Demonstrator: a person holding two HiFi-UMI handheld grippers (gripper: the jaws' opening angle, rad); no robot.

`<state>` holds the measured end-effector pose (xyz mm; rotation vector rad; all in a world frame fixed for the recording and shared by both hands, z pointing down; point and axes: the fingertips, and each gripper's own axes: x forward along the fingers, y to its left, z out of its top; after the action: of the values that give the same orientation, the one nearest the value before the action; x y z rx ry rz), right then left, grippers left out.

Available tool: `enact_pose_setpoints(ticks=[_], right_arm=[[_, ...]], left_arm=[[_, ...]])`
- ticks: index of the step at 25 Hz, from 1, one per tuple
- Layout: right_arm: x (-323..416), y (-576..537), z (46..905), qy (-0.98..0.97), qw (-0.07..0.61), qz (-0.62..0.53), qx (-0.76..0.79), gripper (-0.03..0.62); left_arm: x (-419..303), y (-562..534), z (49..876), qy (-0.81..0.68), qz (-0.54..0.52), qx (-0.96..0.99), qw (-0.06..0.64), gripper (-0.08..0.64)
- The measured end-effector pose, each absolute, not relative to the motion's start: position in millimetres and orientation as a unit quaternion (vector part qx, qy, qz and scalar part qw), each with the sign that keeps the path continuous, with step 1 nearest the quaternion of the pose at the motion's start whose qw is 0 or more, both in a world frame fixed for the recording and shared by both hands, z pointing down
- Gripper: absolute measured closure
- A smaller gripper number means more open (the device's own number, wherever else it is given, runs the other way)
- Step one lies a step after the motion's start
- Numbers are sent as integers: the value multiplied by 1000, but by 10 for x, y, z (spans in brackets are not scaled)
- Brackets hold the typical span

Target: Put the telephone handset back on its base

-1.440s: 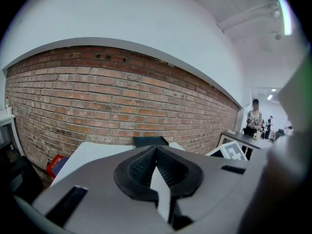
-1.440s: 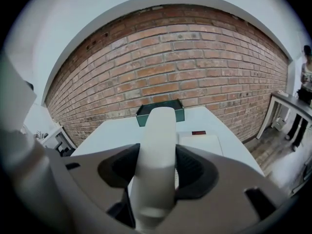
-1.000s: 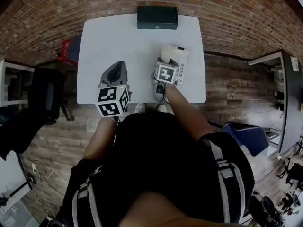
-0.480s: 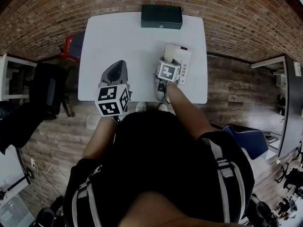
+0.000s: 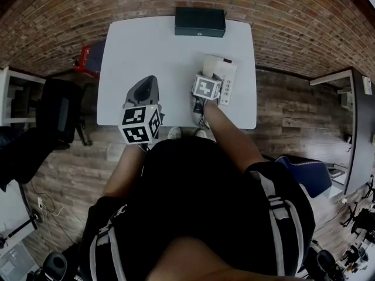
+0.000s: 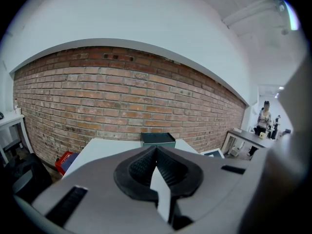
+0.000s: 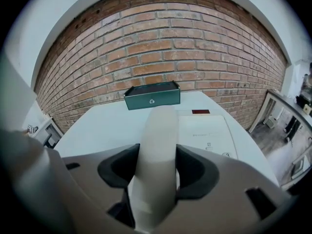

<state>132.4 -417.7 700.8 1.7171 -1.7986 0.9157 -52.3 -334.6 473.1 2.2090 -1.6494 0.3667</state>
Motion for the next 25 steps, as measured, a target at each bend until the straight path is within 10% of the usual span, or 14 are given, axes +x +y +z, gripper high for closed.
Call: enact_pose_setpoints(ticks=[13,17,25], right_arm=[[1345,-4204,6449,-705,162,277,633,336],[1521,-4159,5878,-741,112,178,638,563],[1817,-3961,4878,-761,31,84,642,593]], left_arm=[[-466,-3345,4754,-572,120,790,184,558],[-385,-3376,4771,-561,117,799,183,558],[-169,-3542,4708,-532,110,822,171,558]])
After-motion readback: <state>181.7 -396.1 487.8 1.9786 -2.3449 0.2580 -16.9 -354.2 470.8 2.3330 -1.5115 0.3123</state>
